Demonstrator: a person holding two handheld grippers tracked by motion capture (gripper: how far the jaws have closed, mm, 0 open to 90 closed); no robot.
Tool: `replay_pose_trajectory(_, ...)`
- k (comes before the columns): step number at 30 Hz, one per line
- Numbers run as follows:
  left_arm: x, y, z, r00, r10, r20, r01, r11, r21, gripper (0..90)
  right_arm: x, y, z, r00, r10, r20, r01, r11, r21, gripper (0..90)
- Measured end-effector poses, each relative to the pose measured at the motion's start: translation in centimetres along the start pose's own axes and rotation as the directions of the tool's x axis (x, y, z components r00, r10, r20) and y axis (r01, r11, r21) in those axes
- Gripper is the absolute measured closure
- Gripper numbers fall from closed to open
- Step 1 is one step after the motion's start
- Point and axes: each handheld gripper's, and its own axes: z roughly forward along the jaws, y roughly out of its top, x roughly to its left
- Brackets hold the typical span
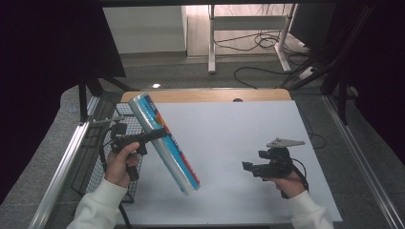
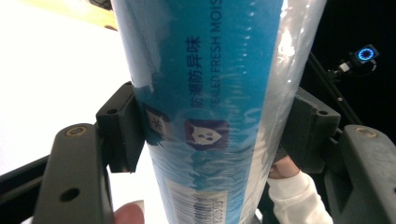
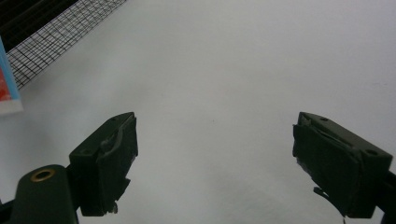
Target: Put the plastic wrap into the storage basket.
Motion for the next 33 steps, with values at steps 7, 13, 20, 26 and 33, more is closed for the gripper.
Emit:
replay_pose_trajectory(7,0.3,1.2,-1.6,0.9975,0.014,-0.069,-0.015,0.9999,-0.009,32.3,-0.2,-0.1,0.1,0.9999,0.005,0.014,-0.005,1.000,0.004,14.4)
replay_pose_trajectory(13,0.4,2.4,-2.7,0.9927,0.041,-0.113,-0.042,0.9991,-0.004,32.3,-0.3,-0.1,0.2,0.9998,0.008,0.020,-0.008,1.000,0.007,14.4)
replay_pose_trajectory(20,0.5,4.0,-5.1,0.9878,0.066,-0.141,-0.071,0.9971,-0.029,32.3,-0.6,-0.1,0.1,0.9994,0.018,0.031,-0.018,1.000,0.000,14.4)
replay_pose_trajectory(26,0.6,5.3,-7.9,0.9782,0.068,-0.196,-0.083,0.9944,-0.065,32.3,-0.8,-0.2,0.1,0.9989,0.026,0.038,-0.026,1.000,-0.001,14.4)
replay_pose_trajectory(33,0.6,6.0,-11.5,0.9682,0.065,-0.242,-0.092,0.9906,-0.101,32.3,-1.0,-0.2,0.1,0.9986,0.030,0.043,-0.030,1.000,-0.003,14.4)
